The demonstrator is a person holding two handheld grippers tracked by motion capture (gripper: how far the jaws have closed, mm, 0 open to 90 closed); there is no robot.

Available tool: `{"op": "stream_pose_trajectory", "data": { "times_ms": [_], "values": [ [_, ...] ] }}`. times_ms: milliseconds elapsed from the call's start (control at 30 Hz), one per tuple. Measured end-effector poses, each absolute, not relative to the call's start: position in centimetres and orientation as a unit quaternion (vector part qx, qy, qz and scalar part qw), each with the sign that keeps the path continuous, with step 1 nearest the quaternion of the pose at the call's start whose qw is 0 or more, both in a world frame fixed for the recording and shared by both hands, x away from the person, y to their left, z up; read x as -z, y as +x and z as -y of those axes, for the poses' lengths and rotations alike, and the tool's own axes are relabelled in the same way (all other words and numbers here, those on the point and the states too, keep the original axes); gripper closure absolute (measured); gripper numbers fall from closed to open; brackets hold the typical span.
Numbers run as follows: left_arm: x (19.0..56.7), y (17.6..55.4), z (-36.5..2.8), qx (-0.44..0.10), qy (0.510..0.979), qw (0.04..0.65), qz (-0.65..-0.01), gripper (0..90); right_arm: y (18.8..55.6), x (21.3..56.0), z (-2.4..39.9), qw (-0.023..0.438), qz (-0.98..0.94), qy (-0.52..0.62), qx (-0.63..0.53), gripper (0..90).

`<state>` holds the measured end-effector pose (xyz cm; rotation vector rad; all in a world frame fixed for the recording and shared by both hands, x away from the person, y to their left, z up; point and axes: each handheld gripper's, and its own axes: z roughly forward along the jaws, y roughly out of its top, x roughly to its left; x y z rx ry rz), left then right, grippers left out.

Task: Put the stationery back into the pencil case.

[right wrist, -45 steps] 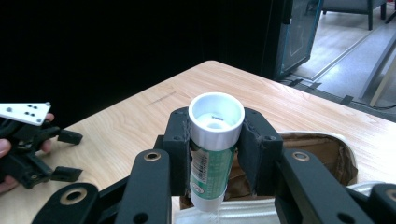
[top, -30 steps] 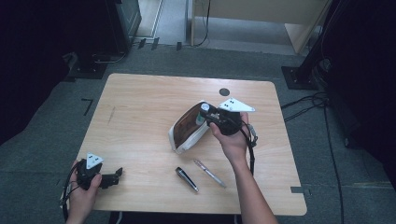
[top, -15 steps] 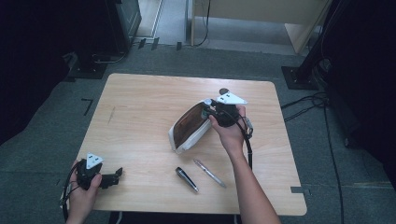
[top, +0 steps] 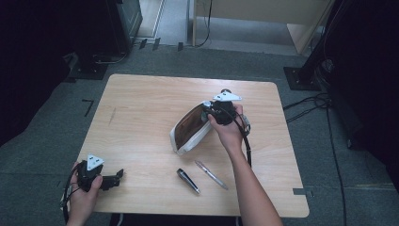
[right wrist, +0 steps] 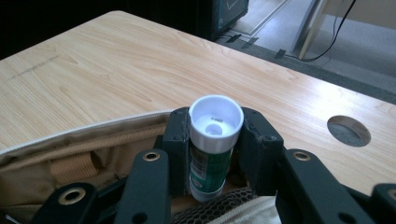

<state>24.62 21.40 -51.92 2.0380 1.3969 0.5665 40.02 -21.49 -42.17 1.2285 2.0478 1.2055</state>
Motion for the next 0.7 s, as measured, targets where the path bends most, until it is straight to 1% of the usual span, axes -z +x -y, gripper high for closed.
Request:
{"op": "stream_pose_trajectory", "data": {
  "times_ms": [200, 333, 433, 567, 700],
  "values": [
    [51.9, 24.6, -21.4, -0.213, 0.767, 0.299, -0.526, 0.0, 40.1, 42.2, 21.7, 0.223, -0.739, 0.453, -0.446, 66.2],
    [51.9, 24.6, -21.4, -0.213, 0.767, 0.299, -0.526, 0.0, 40.0, 41.8, 21.8, 0.224, -0.740, 0.449, -0.448, 68.8],
    [51.9, 24.6, -21.4, -0.213, 0.767, 0.299, -0.526, 0.0, 39.8, 41.7, 21.8, 0.223, -0.742, 0.448, -0.447, 71.6],
    [51.9, 24.6, -21.4, -0.213, 0.767, 0.299, -0.526, 0.0, 39.5, 41.4, 22.0, 0.217, -0.743, 0.445, -0.451, 77.5],
    [51.9, 24.6, -21.4, -0.213, 0.767, 0.299, -0.526, 0.0, 38.8, 41.0, 22.0, 0.219, -0.746, 0.435, -0.455, 80.8]
  ]
}}
